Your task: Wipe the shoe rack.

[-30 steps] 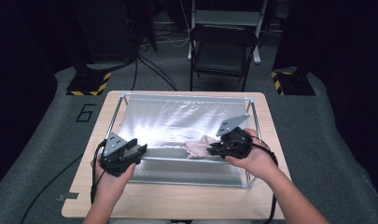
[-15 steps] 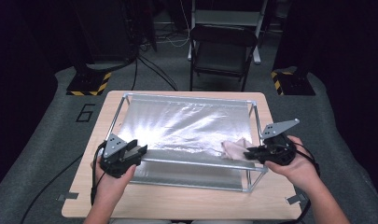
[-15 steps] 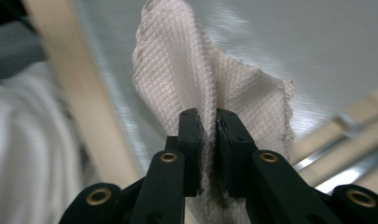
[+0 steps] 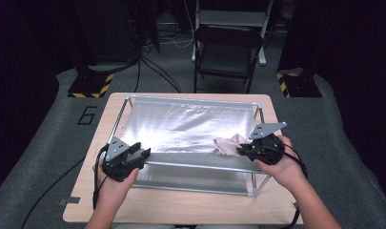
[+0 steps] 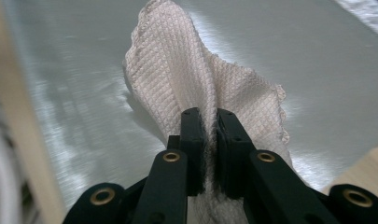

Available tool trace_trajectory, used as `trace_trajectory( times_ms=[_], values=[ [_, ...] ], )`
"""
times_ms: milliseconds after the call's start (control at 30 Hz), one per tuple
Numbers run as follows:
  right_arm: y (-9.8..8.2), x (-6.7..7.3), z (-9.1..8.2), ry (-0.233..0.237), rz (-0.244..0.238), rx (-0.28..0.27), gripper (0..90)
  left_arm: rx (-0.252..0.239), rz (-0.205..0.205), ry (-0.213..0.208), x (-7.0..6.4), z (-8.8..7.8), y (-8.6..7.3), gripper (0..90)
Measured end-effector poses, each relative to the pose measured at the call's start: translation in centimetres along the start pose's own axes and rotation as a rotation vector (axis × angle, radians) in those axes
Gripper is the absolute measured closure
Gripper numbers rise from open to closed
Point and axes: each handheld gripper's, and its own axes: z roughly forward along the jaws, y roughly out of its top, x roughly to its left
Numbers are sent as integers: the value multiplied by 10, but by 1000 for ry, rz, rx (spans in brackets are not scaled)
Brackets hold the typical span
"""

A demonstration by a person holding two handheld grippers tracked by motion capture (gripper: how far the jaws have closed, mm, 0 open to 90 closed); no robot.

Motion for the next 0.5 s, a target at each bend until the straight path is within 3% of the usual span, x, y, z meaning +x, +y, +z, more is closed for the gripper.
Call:
trace_trajectory(
  times_ms=[67,233,367,433,500],
  values=[
    [2,-9,7,-48,20,-4,822,0,-1,-1,1,1,0,550],
    [7,-25,18,-105,78,-11,823,-1,-4,11,2,5,3,551],
    [13,-35,25,-151,67,2,824,5,-5,18,3,7,5,551],
    [15,-41,28,-163,74,1,823,5,-7,20,3,7,5,551],
    [18,-45,26,-142,100,10,823,5,-10,19,4,7,5,551]
  ],
)
